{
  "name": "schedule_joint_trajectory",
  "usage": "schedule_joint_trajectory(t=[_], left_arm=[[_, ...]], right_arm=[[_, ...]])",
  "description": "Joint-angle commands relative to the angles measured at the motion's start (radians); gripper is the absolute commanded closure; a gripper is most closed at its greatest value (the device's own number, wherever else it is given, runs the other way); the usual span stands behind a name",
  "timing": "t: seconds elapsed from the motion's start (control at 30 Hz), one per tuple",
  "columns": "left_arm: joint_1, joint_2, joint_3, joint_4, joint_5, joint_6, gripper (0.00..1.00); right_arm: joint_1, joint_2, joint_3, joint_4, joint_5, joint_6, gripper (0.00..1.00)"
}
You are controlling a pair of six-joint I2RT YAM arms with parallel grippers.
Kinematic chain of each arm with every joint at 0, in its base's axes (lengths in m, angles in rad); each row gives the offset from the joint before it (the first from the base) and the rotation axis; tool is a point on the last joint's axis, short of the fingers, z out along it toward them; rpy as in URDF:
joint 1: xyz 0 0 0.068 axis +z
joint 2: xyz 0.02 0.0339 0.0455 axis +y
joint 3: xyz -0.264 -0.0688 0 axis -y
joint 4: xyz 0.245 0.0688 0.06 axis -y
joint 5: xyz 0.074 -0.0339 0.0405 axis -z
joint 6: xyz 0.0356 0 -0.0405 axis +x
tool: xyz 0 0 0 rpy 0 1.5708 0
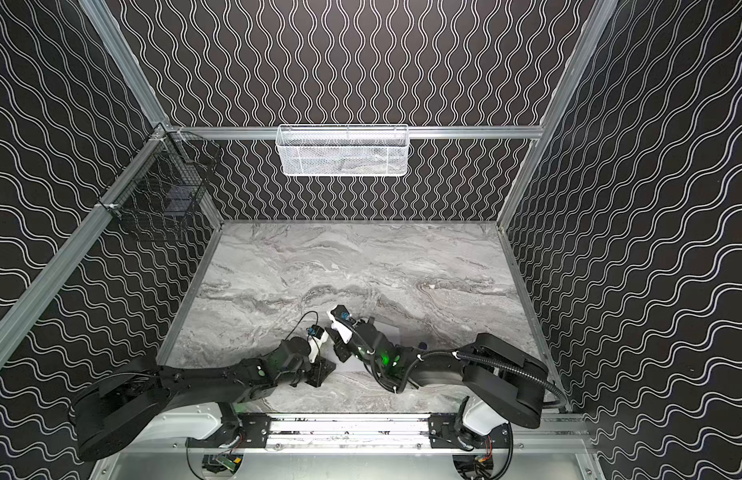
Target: Place the letter into the envelope and seal it
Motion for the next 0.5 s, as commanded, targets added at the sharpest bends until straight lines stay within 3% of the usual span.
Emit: schedule_joint_trajectory(t=[0.0,0.47], left_arm=[[-0.001,-0.001,-0.006,-0.1,0.01,0.009,0.79],[-0.001,-0.005,-0.01,-0.093,0.014,0.007,0.79]], right_arm=[[0.022,0.014,-0.032,-0.061,0.056,0.083,1.0],[-0.025,-0.036,-0.137,-0.159,0.201,0.136,1.0]])
